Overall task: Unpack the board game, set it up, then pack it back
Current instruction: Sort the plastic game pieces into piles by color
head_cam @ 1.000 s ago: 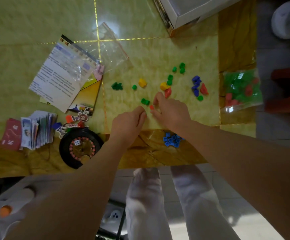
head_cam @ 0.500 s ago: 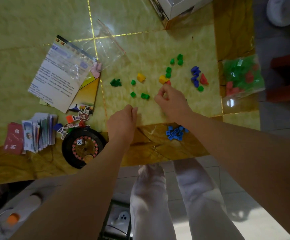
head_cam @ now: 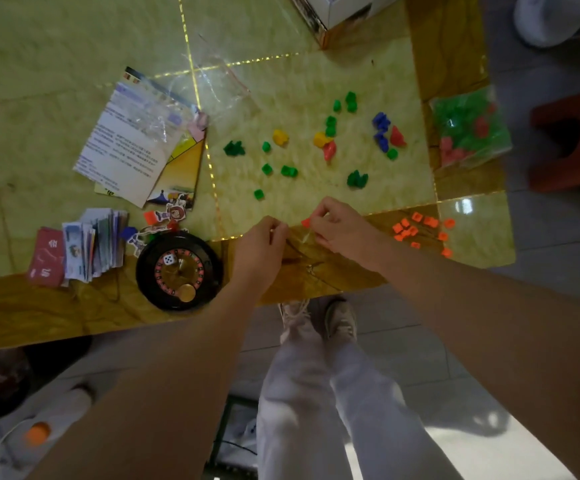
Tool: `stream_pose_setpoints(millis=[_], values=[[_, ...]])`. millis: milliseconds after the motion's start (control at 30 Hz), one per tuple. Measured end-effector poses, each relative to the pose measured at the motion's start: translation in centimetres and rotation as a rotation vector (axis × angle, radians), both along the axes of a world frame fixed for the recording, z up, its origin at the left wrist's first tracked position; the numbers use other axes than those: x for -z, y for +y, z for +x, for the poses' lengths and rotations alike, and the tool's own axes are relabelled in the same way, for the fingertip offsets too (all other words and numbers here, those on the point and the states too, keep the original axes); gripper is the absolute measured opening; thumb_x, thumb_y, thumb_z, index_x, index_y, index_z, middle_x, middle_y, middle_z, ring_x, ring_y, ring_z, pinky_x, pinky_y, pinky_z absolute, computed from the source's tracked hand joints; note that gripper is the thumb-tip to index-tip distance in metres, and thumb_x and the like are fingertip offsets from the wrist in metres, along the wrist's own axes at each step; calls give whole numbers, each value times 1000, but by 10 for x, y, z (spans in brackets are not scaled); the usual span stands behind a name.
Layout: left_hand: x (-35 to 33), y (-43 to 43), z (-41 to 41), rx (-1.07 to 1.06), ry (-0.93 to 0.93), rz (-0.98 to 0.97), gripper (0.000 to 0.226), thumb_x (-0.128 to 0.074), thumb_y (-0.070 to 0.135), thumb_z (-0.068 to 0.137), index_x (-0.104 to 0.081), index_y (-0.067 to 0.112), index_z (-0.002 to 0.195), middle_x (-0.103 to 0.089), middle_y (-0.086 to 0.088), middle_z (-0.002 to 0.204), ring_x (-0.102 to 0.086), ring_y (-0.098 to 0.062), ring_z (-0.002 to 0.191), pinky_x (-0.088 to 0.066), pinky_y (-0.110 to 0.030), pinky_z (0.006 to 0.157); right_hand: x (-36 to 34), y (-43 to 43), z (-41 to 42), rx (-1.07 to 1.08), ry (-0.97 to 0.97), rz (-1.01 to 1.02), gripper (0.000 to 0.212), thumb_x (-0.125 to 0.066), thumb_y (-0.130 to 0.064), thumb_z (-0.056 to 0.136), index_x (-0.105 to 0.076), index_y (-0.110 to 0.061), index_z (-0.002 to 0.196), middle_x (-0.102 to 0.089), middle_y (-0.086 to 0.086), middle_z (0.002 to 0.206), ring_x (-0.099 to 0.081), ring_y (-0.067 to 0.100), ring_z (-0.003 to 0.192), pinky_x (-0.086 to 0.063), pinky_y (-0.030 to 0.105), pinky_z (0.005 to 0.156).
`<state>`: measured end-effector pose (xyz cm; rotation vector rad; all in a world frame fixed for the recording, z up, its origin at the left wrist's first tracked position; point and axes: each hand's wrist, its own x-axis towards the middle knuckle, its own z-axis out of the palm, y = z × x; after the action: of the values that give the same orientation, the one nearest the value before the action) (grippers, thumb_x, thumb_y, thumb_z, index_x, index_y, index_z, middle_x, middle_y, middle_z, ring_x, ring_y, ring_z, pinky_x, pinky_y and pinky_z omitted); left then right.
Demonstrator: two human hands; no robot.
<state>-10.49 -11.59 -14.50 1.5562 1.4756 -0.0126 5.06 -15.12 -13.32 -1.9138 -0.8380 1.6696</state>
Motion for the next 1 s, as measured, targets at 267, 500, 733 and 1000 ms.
stream_pose_setpoints(millis=[267,500,733,1000], values=[[-16,-22,6,-260,-285,-228,23,-45,18,102,-56,9,84,-44,6,56,-41,4,40,-31,-8,42,7,-19,-20,-77,-52,91,17,-58,-15,88,-47,-19,76,-46,-4,60,-43,13,60,-36,33,60],[-1,-33,-11,-226,-333,-373,31,-39,23,104,-47,12,76,-39,6,56,-31,-1,41,-25,-18,42,4,-32,-34,-216,-139,60,4,-51,-19,96,-51,-15,97,-49,-2,72,-44,10,65,-35,26,59],[10,-34,-21,115,45,169,4,-44,17,100,-45,13,100,-55,-3,92,-50,-19,81,-37,-33,67,22,-27,-53,-260,-545,151,11,-41,-11,95,-51,-10,101,-57,6,93,-53,22,84,-42,38,72],[63,-35,-33,482,163,848,8,-39,13,91,-43,9,97,-54,-15,91,-49,-28,78,-42,-37,67,61,-34,-69,-227,-780,489,12,-45,-1,89,-55,-6,95,-51,14,97,-50,30,85,-46,47,72]])
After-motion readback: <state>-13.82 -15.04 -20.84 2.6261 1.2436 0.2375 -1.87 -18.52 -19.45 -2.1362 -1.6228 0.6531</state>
